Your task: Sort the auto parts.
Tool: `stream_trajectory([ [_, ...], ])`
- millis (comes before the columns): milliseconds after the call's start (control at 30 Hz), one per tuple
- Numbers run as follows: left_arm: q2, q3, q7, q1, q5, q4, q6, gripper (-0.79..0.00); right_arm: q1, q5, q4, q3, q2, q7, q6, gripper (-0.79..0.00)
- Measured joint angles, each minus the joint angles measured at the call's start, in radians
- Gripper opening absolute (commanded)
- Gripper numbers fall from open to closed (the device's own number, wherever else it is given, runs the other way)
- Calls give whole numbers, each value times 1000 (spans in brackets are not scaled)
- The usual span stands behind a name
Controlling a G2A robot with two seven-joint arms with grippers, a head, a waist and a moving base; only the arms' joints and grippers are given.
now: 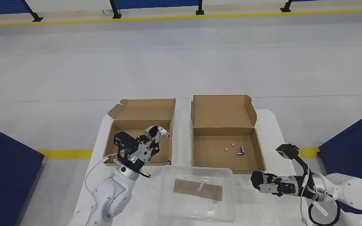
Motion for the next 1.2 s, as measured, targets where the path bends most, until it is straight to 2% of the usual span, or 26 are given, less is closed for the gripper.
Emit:
stream_trajectory([
  [100, -1, 0, -7, 0, -4, -1, 2, -785, 0, 0, 0, 0, 0, 0, 0, 0],
  [200, -6, -2, -66, -15, -35, -11, 27, -785, 0, 0, 0, 0, 0, 0, 0, 0],
  [533, -32, -6, -437, -142, -76, -21, 287, -785, 0, 0, 0, 0, 0, 0, 0, 0],
  [633, -40, 10, -566, -178, -57, -10, 347, -785, 0, 0, 0, 0, 0, 0, 0, 0],
  [733, -46, 25, -646, -202, -49, 4, 380, -785, 0, 0, 0, 0, 0, 0, 0, 0],
  [1067, -49, 26, -647, -201, -45, 14, 383, -785, 0, 0, 0, 0, 0, 0, 0, 0],
  [1200, -55, 24, -735, -238, -51, 50, 410, -785, 0, 0, 0, 0, 0, 0, 0, 0],
])
